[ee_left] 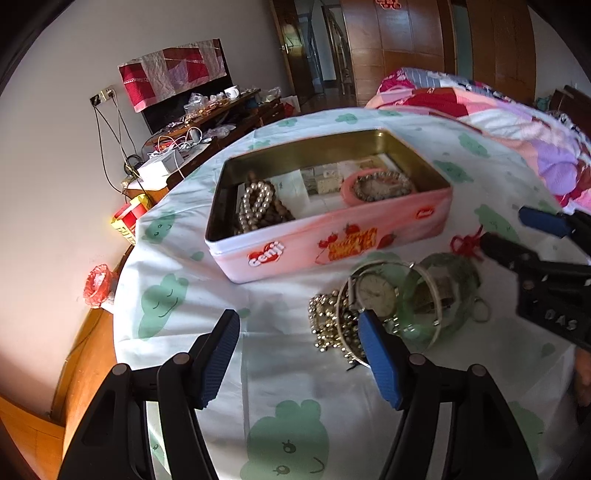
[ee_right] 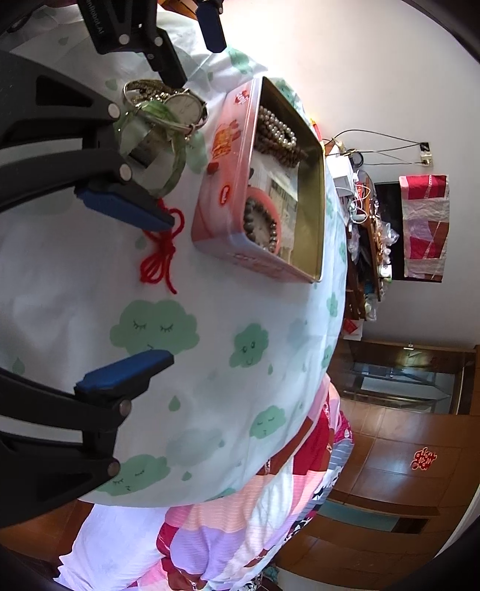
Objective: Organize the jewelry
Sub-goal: 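Lower the left gripper onto the silver bangle beside the watch and close it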
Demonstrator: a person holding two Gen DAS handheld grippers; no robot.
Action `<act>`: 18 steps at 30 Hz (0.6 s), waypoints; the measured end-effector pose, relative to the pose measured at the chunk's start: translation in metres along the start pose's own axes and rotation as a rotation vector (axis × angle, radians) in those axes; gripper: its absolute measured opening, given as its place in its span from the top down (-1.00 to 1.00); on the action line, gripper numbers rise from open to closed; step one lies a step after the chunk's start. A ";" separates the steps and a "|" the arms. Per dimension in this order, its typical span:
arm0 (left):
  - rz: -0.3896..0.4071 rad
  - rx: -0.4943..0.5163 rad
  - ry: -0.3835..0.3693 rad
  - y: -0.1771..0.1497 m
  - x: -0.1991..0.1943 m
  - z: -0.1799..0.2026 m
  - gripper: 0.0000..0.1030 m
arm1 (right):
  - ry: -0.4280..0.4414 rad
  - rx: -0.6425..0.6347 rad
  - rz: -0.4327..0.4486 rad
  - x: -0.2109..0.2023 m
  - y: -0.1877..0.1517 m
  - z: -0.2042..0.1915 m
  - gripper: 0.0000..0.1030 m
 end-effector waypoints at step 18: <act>0.081 -0.039 -0.075 0.005 -0.017 -0.009 0.97 | -0.023 0.007 0.017 0.001 -0.002 0.005 -0.33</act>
Point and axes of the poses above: each gripper's, at about its wrist camera, not at the fingertips, and x roughly the way its jaws point, z to its right, y to its top, the point moved 7 cm from there along x, roughly the way its jaws point, and after that the axes turned 15 degrees about x, right-handed, at the moved point
